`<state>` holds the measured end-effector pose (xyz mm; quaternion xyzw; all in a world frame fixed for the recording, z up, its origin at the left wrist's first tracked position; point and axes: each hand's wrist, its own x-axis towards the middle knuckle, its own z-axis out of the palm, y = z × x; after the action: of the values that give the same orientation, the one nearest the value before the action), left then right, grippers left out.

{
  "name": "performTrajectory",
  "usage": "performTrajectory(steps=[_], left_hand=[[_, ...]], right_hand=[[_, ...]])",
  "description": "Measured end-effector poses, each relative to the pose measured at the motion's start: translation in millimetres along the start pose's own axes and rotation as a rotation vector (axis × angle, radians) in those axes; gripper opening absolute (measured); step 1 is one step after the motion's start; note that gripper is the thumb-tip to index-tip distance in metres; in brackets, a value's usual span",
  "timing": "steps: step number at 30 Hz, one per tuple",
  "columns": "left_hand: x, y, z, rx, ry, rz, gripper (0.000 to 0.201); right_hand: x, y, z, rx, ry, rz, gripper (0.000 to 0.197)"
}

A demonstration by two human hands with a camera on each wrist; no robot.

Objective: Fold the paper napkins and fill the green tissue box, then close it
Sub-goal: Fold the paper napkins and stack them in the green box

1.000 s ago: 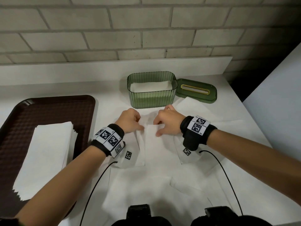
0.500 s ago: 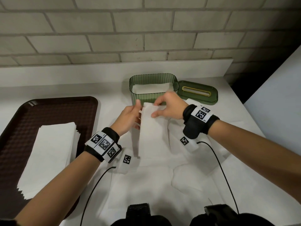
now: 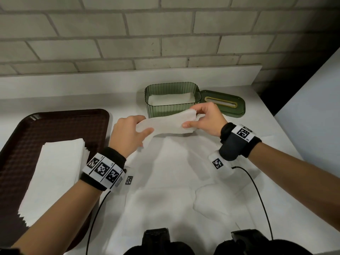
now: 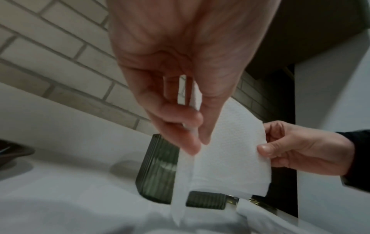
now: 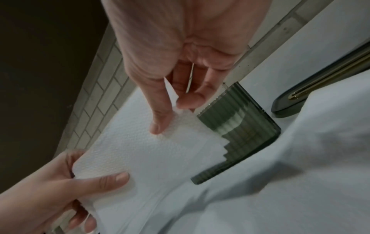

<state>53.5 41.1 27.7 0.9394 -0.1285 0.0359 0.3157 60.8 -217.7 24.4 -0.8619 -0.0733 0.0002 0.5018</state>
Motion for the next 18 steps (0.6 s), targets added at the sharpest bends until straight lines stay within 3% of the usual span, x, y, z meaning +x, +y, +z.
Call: performTrajectory(steps=[4,9,14,18], left_hand=[[-3,1,3,-0.042,0.009,-0.007,0.016],[-2,-6,23,0.009,-0.126,-0.073,0.016],[9,-11,20,0.003,-0.061,-0.059,0.014],[9,-19,27,0.036,-0.168,-0.127,0.017]], right_hand=[[-6,10,7,0.070,0.032,0.020,0.023],[-8,24,24,-0.180,-0.085,0.183,0.035],[-1,16,18,-0.164,-0.005,0.140,0.028],[3,25,21,-0.403,-0.118,0.222,0.034]])
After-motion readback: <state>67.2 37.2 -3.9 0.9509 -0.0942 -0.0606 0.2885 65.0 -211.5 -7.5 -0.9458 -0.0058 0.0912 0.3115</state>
